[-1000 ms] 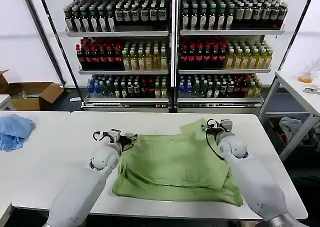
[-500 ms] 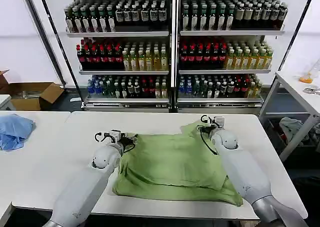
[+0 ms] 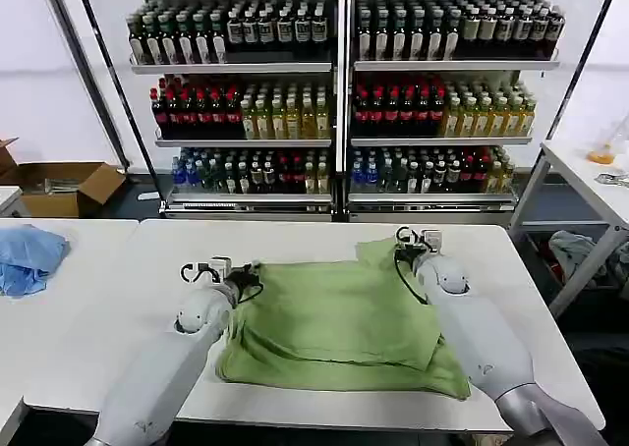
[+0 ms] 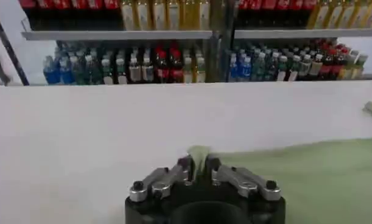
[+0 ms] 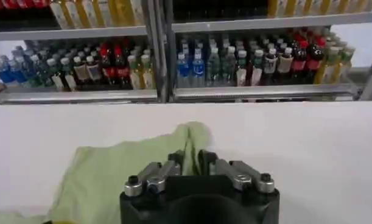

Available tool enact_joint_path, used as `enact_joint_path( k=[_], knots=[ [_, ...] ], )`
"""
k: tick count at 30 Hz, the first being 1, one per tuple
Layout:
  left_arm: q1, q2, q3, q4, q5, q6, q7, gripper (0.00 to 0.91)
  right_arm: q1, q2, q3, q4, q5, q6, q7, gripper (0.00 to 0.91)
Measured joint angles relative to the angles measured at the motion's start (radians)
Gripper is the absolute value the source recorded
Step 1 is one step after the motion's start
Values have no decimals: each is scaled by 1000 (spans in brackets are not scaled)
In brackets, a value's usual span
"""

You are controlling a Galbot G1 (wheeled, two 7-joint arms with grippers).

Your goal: Fold and organize the clothes.

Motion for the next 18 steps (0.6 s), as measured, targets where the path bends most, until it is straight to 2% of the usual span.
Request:
enact_joint_path(
  k=[18],
  knots=[
    [69, 73, -47, -194, -93, -18, -5, 20, -183, -114, 106, 369, 66, -1, 23, 0]
  ],
)
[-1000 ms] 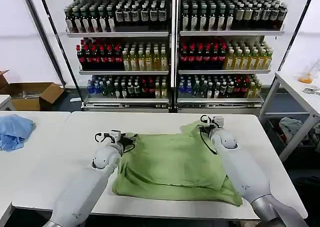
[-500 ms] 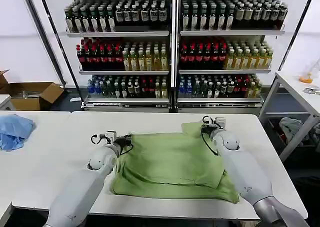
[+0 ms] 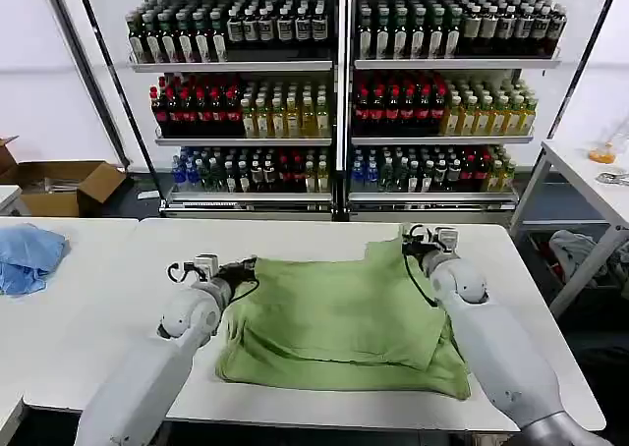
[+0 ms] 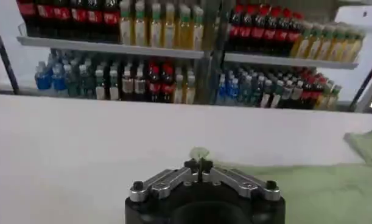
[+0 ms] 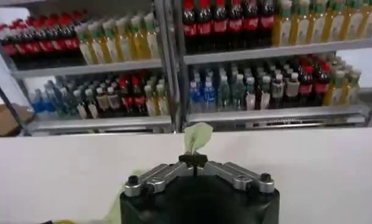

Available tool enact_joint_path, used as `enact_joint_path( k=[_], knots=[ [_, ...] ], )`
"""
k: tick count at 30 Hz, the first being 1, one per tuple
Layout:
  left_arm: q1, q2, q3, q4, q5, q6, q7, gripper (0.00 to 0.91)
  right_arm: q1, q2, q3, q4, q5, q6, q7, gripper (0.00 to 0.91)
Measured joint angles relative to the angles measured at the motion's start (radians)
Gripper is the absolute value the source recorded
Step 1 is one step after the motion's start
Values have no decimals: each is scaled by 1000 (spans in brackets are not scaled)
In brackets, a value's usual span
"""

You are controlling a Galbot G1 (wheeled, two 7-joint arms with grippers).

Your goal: Fold and organize the clothes.

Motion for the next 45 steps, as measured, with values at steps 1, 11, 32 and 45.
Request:
enact_joint_path(
  k=[1, 11, 32, 45],
  knots=[
    [6, 6, -4, -15, -3, 1, 0, 20, -15, -8, 9, 22, 3, -1, 1, 0],
    [89, 84, -48, -161, -46, 12, 3, 20, -201, -89, 126, 239, 36, -13, 10, 0],
    [375, 199, -144, -400, -12, 35, 33, 20, -628, -107, 365, 574, 41, -41, 37, 0],
    [425, 186, -133, -401, 78, 35, 44, 907, -723, -67, 369, 594, -22, -44, 35, 907]
  ],
)
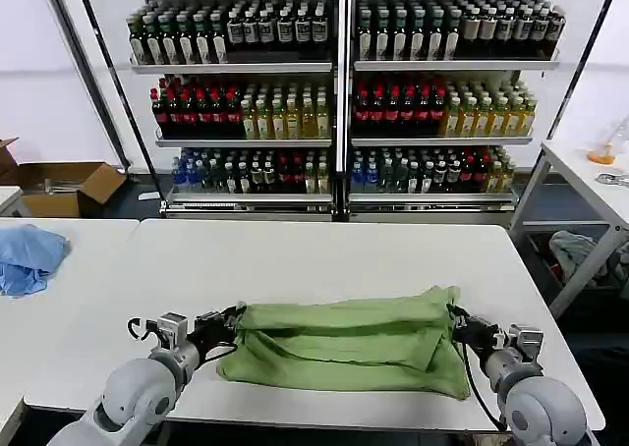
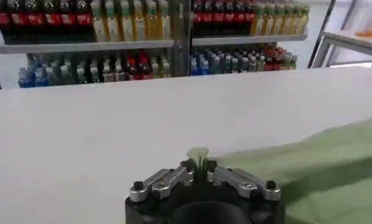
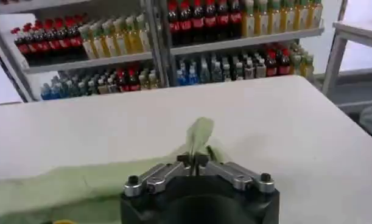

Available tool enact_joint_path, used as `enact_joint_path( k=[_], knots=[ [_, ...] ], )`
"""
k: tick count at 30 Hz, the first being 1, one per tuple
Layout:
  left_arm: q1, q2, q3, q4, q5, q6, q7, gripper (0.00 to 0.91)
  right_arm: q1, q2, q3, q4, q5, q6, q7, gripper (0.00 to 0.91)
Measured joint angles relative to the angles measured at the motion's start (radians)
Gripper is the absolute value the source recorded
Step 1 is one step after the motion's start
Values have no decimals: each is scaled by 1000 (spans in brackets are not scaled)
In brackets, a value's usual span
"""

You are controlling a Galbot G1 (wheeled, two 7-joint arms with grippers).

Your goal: Fold and organize the clothes.

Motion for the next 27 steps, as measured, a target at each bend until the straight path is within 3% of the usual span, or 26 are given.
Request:
enact_joint_path(
  k=[14, 26, 27],
  knots=[
    [90, -65, -30, -51, 90, -36, -73, 907, -77, 36, 26, 42, -59, 4, -7, 907],
    [134, -221, -16, -16, 203, -90, -158, 907, -100, 57, 27, 47, -81, 6, -6, 907],
    [135, -233, -14, -11, 211, -93, -163, 665, -101, 57, 27, 47, -82, 6, -6, 907]
  ],
)
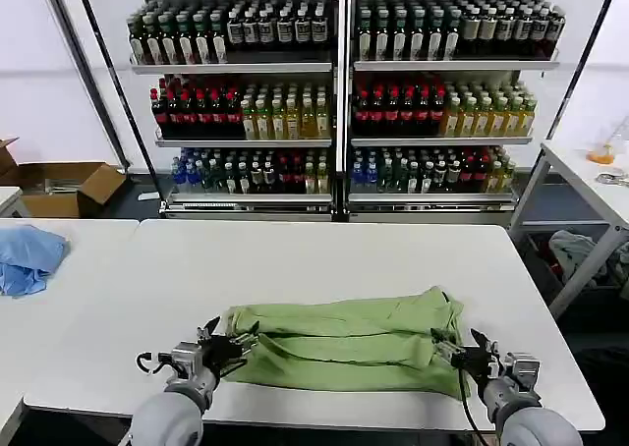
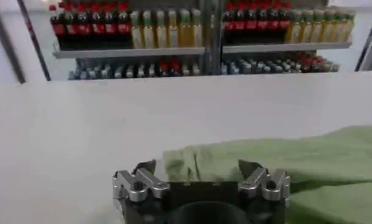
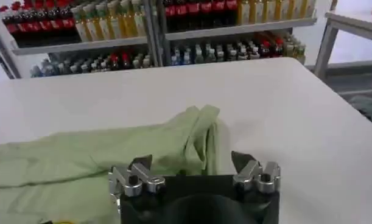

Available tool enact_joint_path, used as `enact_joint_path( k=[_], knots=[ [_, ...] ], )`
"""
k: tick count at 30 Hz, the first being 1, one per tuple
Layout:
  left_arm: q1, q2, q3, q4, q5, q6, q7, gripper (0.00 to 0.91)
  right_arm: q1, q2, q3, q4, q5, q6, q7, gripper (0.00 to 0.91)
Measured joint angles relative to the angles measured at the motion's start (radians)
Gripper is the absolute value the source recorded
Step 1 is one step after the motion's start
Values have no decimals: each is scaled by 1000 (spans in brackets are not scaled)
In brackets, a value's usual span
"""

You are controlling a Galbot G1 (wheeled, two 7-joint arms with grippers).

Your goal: Fold and organize the clothes.

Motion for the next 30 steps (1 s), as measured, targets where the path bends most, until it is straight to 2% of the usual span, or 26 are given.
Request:
enact_joint_path(
  k=[1, 2, 3, 5, 7, 19, 24, 30],
  knots=[
    [2, -12, 1, 5, 8, -3, -5, 484, -1, 1, 0, 0, -1, 0, 0, 907],
    [4, -23, 1, 11, 15, -7, -10, 242, -1, 1, 0, 0, -1, 0, 0, 907],
    [7, -34, 2, 15, 21, -9, -15, 121, -1, 2, 0, 0, -1, 0, 0, 907],
    [12, -53, 4, 21, 33, -15, -23, 50, -1, 3, 0, 0, -2, 0, 1, 907],
    [19, -71, 6, 26, 43, -22, -28, 20, 0, 3, 0, 0, -2, 1, 3, 907],
    [48, -122, -7, 40, 55, -49, -35, 20, 1, 7, -1, -3, 0, 9, 9, 907],
    [48, -124, -20, 35, 42, -56, -31, 20, 5, 5, -1, -5, 4, 14, 12, 907],
    [41, -88, -77, 16, 16, -58, -30, 20, 11, 0, -1, -4, 9, 15, 12, 907]
  ],
)
